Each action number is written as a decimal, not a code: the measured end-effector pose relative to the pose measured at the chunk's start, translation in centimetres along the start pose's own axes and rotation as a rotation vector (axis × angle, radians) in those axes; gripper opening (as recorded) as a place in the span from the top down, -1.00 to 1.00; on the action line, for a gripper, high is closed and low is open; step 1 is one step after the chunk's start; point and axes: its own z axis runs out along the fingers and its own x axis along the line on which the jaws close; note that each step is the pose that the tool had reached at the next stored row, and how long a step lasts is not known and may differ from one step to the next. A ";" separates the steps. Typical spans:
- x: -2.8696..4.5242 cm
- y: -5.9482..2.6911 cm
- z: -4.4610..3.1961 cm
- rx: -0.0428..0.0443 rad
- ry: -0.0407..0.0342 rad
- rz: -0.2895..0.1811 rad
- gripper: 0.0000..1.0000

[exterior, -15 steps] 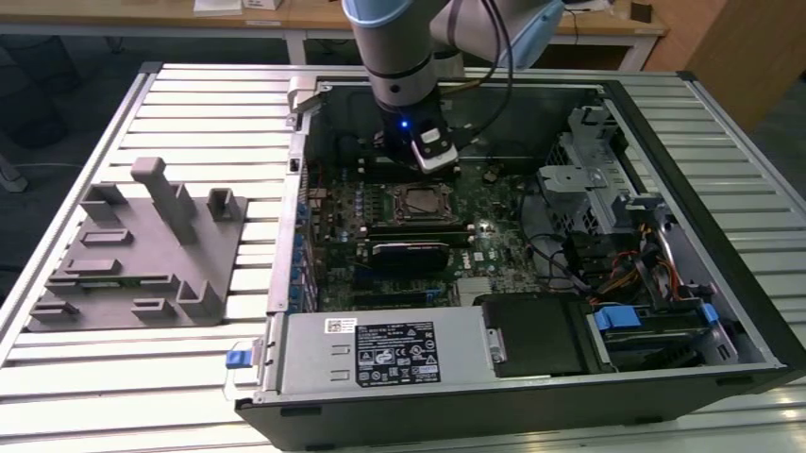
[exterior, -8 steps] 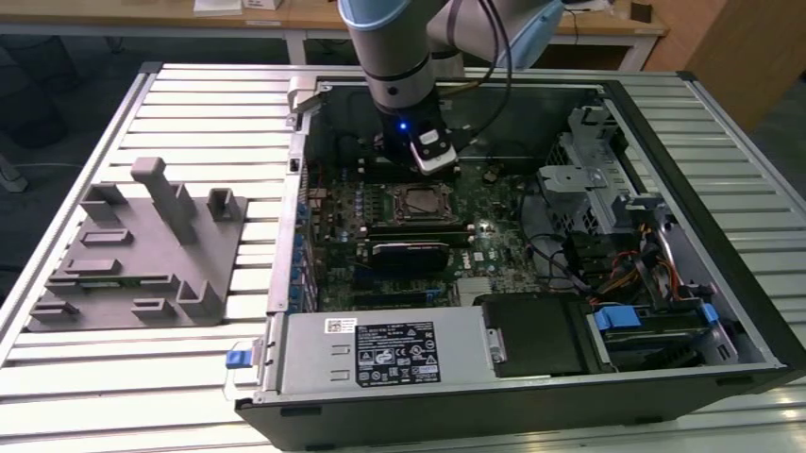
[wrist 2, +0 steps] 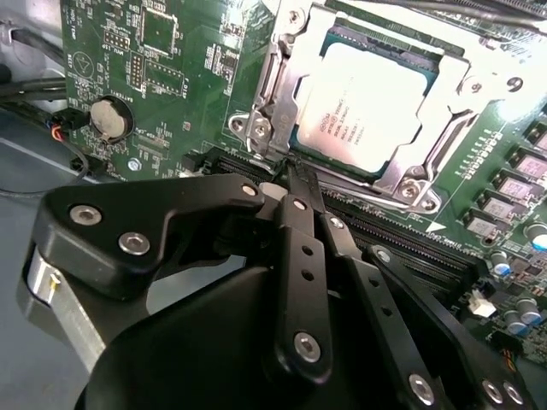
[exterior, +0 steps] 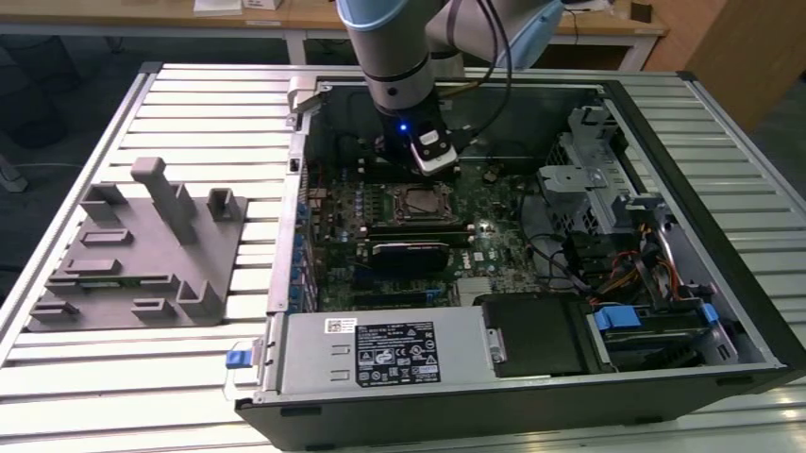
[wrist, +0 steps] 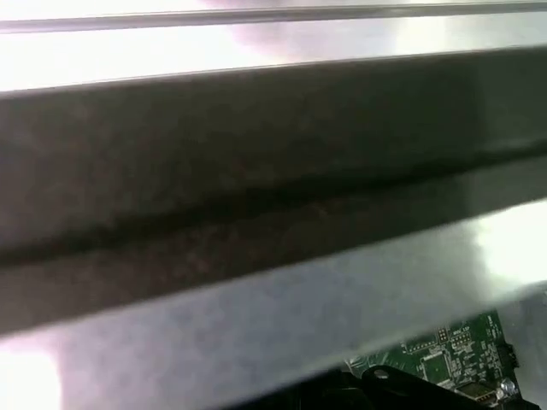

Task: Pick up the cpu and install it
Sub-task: 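Install the first cpu locking lever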

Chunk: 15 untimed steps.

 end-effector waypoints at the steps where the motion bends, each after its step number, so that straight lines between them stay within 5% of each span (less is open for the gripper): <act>1: 0.00 0.00 0.01 0.0022 -0.0016 -0.001 0.79; 10: 0.00 0.00 0.00 0.0090 -0.0048 -0.003 0.79; 15: -0.09 0.07 -0.37 0.0035 -0.0039 -0.002 0.79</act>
